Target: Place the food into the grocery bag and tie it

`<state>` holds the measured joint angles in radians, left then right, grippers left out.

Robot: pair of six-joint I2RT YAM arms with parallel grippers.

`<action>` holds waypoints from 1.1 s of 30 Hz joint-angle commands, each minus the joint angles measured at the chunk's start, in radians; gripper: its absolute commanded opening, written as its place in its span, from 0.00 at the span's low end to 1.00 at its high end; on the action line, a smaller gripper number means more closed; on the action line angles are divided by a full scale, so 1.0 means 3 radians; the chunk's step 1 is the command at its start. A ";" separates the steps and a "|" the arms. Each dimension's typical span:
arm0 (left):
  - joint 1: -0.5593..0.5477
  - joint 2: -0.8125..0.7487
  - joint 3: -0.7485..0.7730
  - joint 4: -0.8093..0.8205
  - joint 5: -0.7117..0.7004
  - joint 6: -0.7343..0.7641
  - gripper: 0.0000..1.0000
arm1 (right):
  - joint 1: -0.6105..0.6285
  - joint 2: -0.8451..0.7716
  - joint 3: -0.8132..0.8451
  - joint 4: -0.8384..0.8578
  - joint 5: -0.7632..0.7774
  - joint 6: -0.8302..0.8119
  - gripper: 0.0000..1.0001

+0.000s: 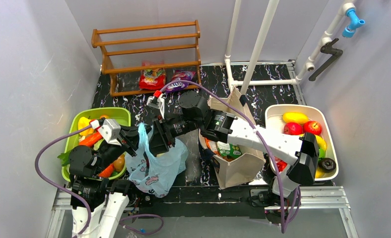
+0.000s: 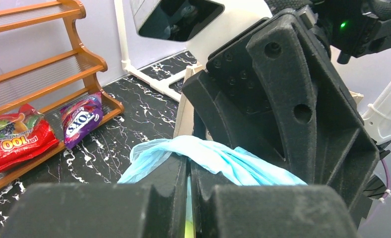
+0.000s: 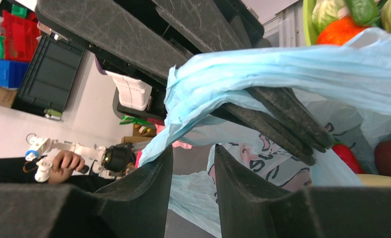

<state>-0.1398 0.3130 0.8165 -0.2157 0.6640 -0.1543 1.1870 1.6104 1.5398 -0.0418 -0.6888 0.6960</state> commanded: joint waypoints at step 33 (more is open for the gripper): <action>-0.0002 -0.0119 0.0041 -0.0036 -0.0302 -0.0049 0.00 | 0.0402 -0.0223 0.0134 0.0093 0.1996 0.0039 0.53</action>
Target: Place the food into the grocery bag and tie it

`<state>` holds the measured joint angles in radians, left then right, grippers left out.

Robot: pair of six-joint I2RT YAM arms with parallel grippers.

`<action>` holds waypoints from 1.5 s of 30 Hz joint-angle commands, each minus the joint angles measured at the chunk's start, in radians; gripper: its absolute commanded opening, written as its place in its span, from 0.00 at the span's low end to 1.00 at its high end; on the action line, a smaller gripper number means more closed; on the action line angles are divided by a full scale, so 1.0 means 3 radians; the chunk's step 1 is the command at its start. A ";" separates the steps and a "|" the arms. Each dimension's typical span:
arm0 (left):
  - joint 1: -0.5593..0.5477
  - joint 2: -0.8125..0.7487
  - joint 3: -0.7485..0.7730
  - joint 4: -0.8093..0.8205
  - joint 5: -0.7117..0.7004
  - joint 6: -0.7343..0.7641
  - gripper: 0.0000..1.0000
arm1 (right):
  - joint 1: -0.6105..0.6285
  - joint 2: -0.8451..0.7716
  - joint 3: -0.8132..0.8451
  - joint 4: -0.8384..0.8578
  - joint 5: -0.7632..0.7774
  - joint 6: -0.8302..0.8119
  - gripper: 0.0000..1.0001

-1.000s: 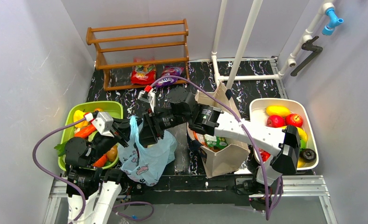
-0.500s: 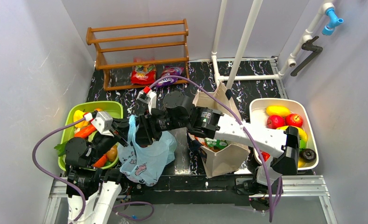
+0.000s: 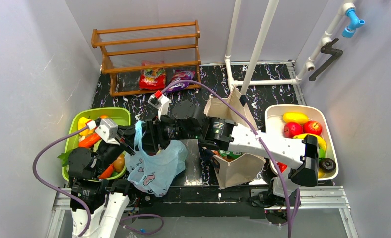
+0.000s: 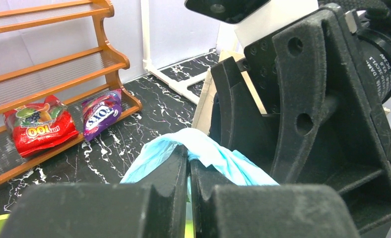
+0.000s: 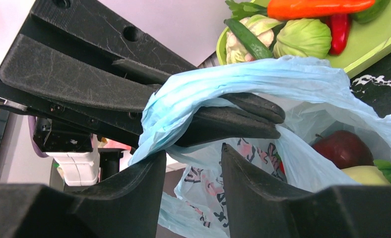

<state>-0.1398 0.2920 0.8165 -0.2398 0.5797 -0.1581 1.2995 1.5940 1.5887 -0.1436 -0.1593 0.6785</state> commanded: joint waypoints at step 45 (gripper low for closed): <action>-0.0003 -0.0093 0.0104 -0.0331 -0.0330 -0.0022 0.00 | 0.0014 -0.0218 -0.0431 0.0619 0.0292 0.0274 0.01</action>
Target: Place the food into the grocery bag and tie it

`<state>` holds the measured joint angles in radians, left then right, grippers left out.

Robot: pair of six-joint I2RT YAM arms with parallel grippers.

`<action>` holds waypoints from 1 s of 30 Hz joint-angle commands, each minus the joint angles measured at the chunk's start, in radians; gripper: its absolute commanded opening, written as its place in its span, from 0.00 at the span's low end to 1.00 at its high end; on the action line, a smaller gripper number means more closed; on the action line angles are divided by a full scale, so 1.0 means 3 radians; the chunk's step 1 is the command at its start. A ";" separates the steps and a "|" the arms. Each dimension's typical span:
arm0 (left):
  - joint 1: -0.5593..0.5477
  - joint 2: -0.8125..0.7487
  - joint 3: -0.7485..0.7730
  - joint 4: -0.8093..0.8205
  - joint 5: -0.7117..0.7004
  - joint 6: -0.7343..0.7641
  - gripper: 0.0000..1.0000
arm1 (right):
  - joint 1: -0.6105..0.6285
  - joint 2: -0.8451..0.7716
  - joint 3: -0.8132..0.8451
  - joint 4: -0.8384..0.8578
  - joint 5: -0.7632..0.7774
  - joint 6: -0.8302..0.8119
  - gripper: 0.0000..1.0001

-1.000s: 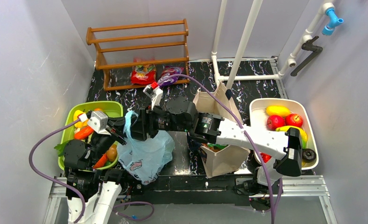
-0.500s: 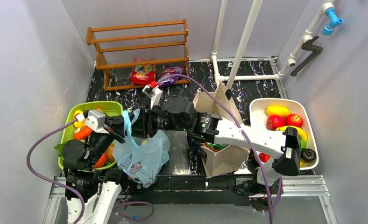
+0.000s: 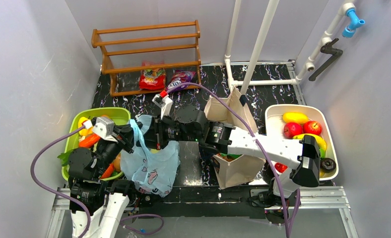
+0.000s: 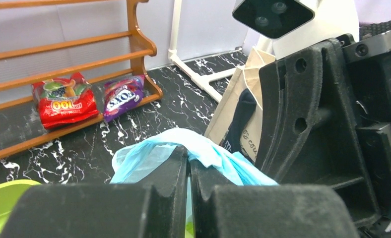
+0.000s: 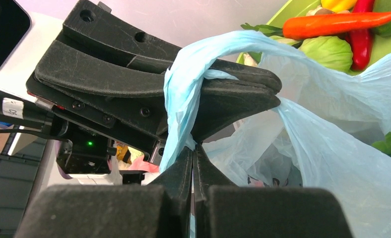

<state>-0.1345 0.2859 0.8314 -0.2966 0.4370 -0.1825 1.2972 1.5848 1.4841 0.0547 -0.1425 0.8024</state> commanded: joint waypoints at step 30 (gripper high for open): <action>-0.0022 -0.0428 0.0229 -0.1276 0.0178 0.0036 0.00 | -0.0099 0.0243 0.1458 -0.2622 0.2997 -0.0456 0.01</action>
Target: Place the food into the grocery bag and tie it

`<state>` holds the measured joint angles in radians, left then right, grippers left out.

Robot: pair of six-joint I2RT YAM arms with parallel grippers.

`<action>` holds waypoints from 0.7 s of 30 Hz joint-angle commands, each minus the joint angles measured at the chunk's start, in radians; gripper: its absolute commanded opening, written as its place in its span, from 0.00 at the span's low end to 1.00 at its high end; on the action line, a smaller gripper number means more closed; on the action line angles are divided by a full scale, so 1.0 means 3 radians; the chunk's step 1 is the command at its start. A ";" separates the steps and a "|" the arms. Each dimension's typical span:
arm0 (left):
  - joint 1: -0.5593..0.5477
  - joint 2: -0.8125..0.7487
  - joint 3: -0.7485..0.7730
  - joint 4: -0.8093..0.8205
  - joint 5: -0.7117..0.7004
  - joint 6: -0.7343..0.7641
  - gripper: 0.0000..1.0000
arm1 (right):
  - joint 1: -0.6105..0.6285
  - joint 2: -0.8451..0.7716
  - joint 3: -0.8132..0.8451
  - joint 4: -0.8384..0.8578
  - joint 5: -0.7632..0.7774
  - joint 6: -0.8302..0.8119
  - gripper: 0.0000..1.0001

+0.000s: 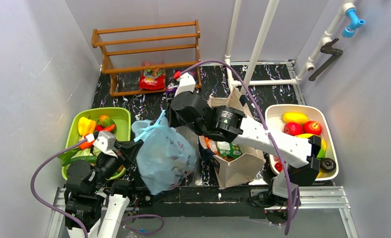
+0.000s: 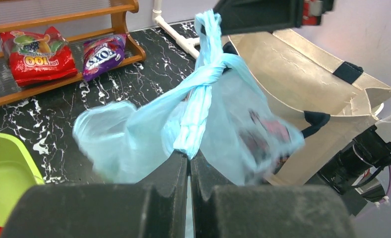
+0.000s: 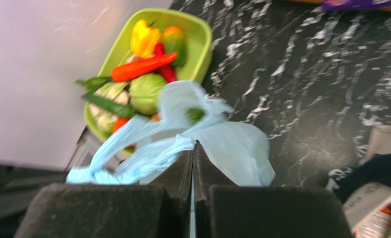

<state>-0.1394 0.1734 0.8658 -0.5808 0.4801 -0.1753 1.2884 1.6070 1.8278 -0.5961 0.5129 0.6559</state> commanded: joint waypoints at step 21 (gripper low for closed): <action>-0.0006 -0.0176 0.0342 -0.0884 0.0088 -0.0166 0.00 | -0.1319 0.1175 0.0954 -0.0633 0.0116 -0.0283 0.01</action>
<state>-0.1394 0.1658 0.9192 -0.7849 0.4328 -0.1852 1.0504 1.8740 2.0132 -0.7589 0.3519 0.6731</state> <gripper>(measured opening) 0.009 0.020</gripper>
